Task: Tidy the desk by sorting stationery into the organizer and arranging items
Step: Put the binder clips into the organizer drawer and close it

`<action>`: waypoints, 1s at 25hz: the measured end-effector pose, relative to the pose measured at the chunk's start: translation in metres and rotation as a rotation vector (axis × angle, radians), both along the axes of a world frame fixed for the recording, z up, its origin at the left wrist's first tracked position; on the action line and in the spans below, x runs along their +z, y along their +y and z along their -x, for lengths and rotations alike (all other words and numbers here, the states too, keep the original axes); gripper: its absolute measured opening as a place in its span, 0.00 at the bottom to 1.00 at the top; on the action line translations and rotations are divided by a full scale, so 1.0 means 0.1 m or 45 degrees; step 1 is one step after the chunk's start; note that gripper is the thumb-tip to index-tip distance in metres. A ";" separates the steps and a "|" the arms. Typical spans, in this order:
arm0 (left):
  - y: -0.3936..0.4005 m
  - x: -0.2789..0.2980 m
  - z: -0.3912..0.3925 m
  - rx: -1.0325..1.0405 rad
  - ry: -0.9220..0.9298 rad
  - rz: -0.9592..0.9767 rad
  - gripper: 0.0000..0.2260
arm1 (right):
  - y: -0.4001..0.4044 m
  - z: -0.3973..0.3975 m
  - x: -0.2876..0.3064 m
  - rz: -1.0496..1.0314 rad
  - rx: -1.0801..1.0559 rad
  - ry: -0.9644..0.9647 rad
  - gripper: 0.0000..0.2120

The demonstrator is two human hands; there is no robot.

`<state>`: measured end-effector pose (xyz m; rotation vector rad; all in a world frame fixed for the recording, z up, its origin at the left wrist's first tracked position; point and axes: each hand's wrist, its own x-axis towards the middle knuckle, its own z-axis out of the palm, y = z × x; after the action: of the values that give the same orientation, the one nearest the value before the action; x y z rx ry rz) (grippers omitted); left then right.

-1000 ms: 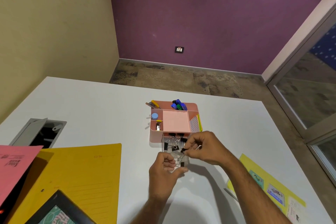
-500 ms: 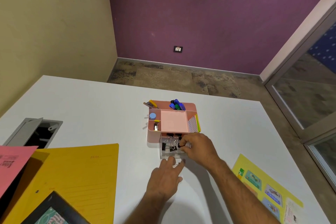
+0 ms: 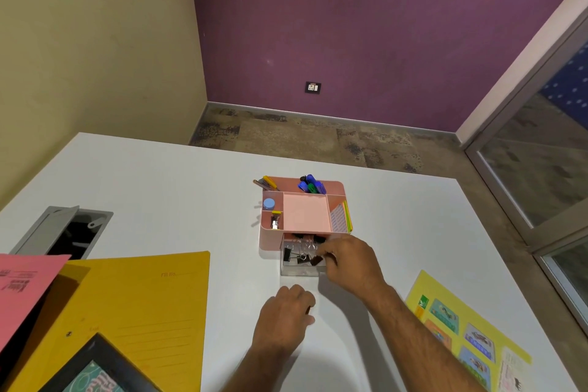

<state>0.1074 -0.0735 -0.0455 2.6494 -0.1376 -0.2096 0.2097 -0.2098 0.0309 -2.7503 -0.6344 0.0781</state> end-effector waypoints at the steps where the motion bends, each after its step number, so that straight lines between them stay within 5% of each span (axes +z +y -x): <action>1: 0.01 -0.01 0.00 0.022 0.002 0.016 0.12 | -0.01 0.01 0.00 -0.087 -0.041 -0.039 0.13; 8: 0.03 0.06 0.00 0.158 0.140 0.161 0.13 | -0.09 0.10 -0.10 -0.597 -0.151 -0.117 0.11; 11: 0.02 0.10 0.06 0.276 0.189 0.542 0.15 | -0.11 0.19 -0.08 -0.763 -0.110 -0.040 0.07; 15: -0.05 0.28 0.09 0.563 0.088 1.088 0.20 | -0.15 0.28 0.01 -0.786 -0.029 0.357 0.04; 19: 0.01 0.32 0.03 0.503 -0.118 1.064 0.21 | -0.15 0.33 0.03 -0.527 0.133 0.573 0.07; 25: 0.11 0.28 0.03 0.563 -0.062 0.994 0.26 | -0.08 0.32 0.13 -0.564 0.102 0.683 0.07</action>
<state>0.1046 -0.0630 -0.0176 1.8445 0.2953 0.0550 0.1779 -0.2176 0.0440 -2.1434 -0.5284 0.5943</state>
